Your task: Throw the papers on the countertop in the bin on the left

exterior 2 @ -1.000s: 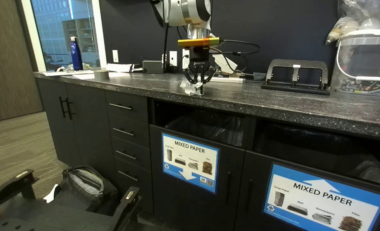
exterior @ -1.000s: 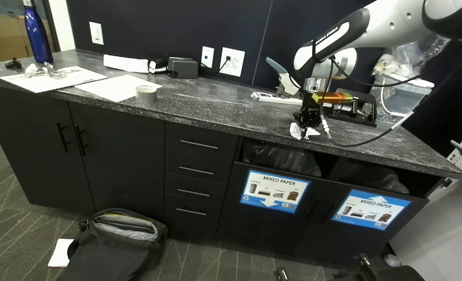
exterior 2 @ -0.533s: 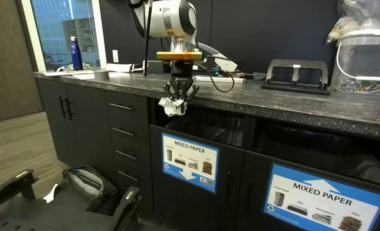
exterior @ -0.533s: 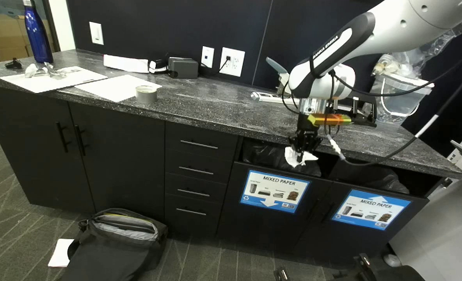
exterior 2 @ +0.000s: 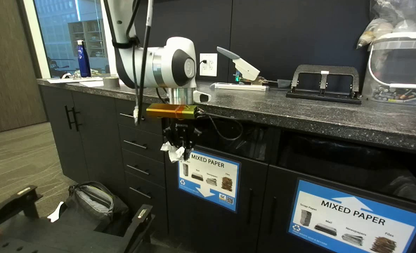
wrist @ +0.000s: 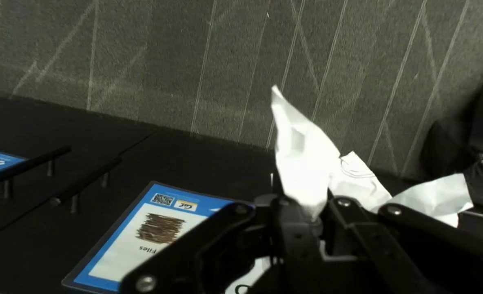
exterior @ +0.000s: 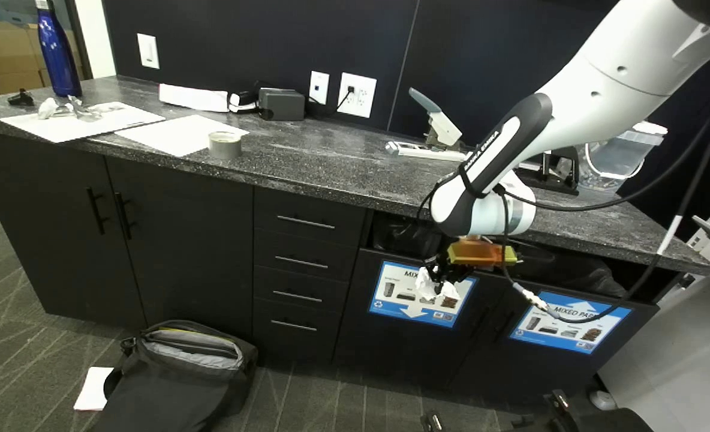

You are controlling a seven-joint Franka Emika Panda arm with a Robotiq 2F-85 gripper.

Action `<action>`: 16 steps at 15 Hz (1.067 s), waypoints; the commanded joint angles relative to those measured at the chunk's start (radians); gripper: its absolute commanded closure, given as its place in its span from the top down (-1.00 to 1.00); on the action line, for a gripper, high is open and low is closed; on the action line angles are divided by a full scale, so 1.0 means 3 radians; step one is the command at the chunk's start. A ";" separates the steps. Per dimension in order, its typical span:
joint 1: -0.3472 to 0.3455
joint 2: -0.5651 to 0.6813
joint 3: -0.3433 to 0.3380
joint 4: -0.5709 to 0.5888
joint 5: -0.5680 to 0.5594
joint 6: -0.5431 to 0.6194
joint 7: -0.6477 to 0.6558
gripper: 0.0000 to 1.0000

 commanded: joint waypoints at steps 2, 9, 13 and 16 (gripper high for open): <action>0.0387 0.0303 -0.0356 -0.0156 0.0038 0.1187 0.0462 -0.86; 0.1093 0.0841 -0.0901 0.0019 0.0821 0.2620 0.0431 -0.87; 0.1164 0.1184 -0.0851 0.0313 0.1459 0.3240 0.0310 -0.87; 0.1116 0.1471 -0.0788 0.0649 0.1861 0.3558 0.0229 -0.87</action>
